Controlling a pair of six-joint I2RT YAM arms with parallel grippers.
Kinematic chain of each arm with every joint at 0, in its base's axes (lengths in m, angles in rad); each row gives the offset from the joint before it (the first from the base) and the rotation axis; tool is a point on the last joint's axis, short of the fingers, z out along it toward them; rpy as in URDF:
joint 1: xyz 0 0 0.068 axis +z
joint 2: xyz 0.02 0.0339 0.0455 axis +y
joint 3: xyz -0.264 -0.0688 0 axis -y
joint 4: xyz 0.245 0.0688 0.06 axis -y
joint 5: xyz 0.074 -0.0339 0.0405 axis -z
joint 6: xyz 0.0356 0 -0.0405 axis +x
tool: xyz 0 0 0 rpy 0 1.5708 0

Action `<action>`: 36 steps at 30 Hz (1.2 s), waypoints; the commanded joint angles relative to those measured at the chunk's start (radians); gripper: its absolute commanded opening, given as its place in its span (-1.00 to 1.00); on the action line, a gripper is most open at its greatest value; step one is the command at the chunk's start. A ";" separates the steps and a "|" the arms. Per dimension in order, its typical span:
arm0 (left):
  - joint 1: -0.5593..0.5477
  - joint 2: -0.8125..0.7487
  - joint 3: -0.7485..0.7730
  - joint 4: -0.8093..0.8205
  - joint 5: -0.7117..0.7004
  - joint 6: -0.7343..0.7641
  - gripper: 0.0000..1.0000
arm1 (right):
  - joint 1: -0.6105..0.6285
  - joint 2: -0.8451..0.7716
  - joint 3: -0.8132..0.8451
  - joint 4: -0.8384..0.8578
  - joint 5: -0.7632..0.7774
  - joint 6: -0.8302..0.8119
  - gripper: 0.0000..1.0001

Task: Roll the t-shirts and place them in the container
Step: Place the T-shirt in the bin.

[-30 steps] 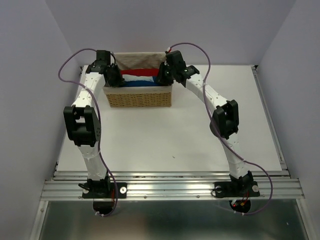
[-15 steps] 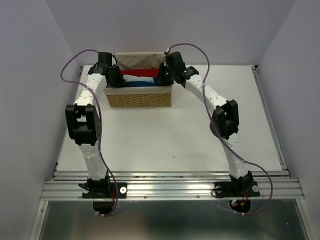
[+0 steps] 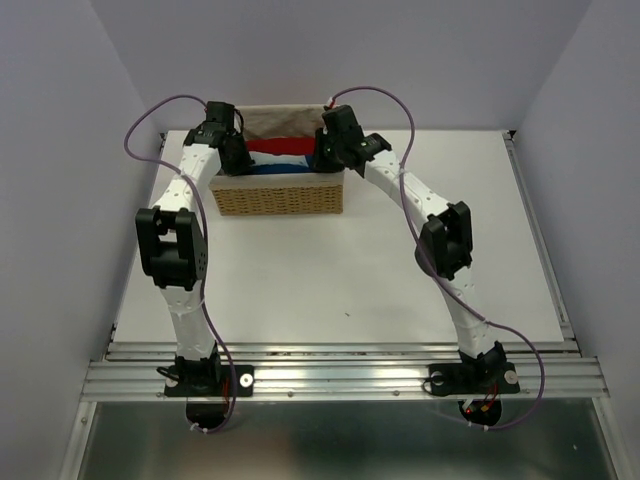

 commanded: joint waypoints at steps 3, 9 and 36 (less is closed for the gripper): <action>-0.018 -0.022 0.053 -0.092 -0.242 0.052 -1.00 | 0.028 0.020 0.069 -0.092 0.138 -0.041 -0.99; -0.031 -0.002 0.085 -0.124 -0.271 0.063 -1.00 | 0.037 0.040 0.101 -0.127 0.126 -0.041 -0.99; -0.034 -0.016 0.120 -0.157 -0.227 0.080 -0.07 | 0.037 -0.044 0.023 -0.086 0.107 -0.063 0.04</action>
